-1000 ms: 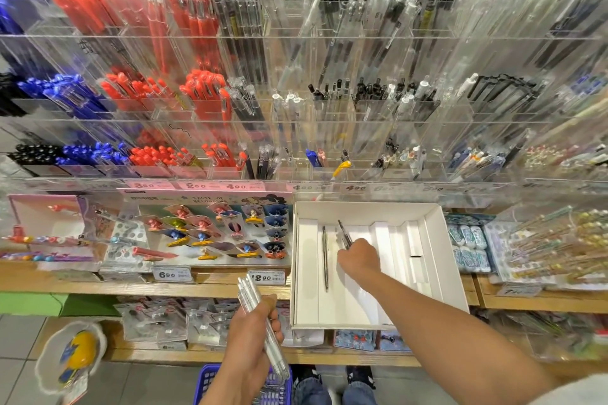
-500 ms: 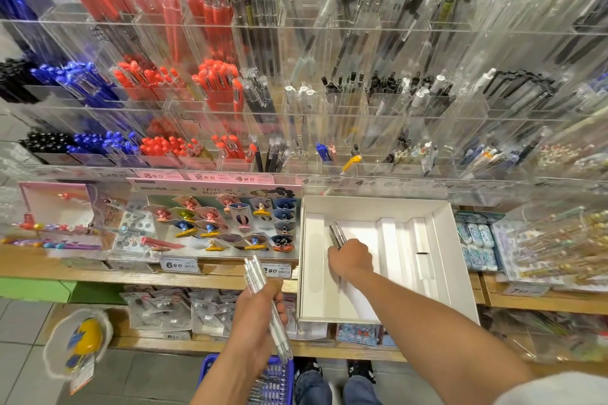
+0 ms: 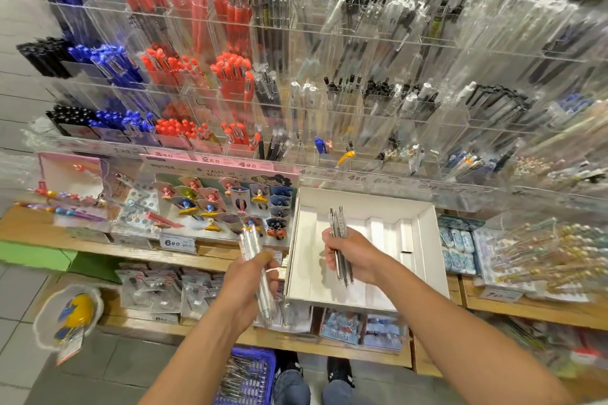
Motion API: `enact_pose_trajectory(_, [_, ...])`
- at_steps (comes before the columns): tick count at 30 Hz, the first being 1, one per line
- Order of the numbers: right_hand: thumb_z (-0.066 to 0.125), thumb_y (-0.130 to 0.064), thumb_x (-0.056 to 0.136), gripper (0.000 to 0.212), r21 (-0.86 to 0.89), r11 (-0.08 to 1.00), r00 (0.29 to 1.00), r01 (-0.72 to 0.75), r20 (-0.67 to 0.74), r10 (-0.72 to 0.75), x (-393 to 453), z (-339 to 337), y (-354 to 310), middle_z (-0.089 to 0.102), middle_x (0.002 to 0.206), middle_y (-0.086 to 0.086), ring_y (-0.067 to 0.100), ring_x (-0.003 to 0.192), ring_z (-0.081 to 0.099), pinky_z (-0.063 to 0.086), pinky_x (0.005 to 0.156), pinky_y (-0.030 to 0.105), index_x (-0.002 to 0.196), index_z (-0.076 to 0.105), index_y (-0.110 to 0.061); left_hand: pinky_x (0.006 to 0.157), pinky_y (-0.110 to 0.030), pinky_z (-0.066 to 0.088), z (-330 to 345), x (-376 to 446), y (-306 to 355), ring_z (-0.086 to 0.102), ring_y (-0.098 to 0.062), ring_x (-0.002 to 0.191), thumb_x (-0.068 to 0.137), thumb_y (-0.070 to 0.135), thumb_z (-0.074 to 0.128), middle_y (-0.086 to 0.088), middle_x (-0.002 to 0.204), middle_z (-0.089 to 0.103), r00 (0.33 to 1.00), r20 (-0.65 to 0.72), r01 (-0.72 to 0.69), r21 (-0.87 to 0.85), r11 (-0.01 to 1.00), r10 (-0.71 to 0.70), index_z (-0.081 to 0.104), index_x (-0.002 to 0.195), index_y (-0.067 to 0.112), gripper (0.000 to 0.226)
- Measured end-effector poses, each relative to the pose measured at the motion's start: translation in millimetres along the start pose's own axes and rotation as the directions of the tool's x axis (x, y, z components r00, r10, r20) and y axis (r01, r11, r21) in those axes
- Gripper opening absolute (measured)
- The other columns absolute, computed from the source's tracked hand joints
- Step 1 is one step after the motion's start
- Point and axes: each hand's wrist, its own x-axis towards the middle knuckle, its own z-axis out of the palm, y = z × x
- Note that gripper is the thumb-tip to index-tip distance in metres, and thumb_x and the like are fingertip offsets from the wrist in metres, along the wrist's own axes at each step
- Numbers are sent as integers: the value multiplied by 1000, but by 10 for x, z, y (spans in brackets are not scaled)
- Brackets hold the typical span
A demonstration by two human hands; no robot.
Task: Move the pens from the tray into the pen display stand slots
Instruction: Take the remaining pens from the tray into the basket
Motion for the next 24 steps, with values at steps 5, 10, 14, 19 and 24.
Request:
enact_pose_trajectory(5, [58,-37,95,32,-24,1000,993,9,116,-6,-257,197,-234,55,67,4,17,56,52,51,58,33,106,56,-7,46,-24,49,-113,-294,-50,56,-15,55,98,9,56,-6,71,63,996,-7,-87,-106,991,87,58,107,4,10])
enact_pose_trajectory(10, [56,-38,94,34,-123,992,945,13,327,29,-522,577,-290,56,68,3,16,56,52,49,56,31,105,54,-7,47,-24,52,-428,-668,-302,58,-18,57,98,10,57,-10,74,67,982,-92,-185,-294,938,165,53,109,5,12])
enact_pose_trajectory(14, [57,-33,94,38,-304,953,871,1,469,148,-689,1009,-81,62,71,3,16,59,57,53,57,29,118,50,-4,49,-24,55,-821,-966,-709,63,-18,57,96,10,60,-12,80,69,955,-256,-251,-430,867,150,51,125,0,32])
enact_pose_trajectory(19, [54,-21,99,18,-509,860,806,-35,494,325,-768,1674,619,59,69,4,15,53,54,50,54,30,107,51,-5,43,-18,50,-1431,-1321,-1430,64,-10,47,96,12,60,-3,63,70,884,-465,-325,-534,781,50,61,100,7,7])
enact_pose_trajectory(24, [53,-13,98,17,-720,693,704,-22,481,523,-756,2259,1628,60,62,1,10,48,54,50,48,23,82,55,-11,39,-16,43,-2156,-1509,-2308,54,-11,44,97,2,52,-5,58,61,801,-595,-352,-563,748,-71,56,83,10,16])
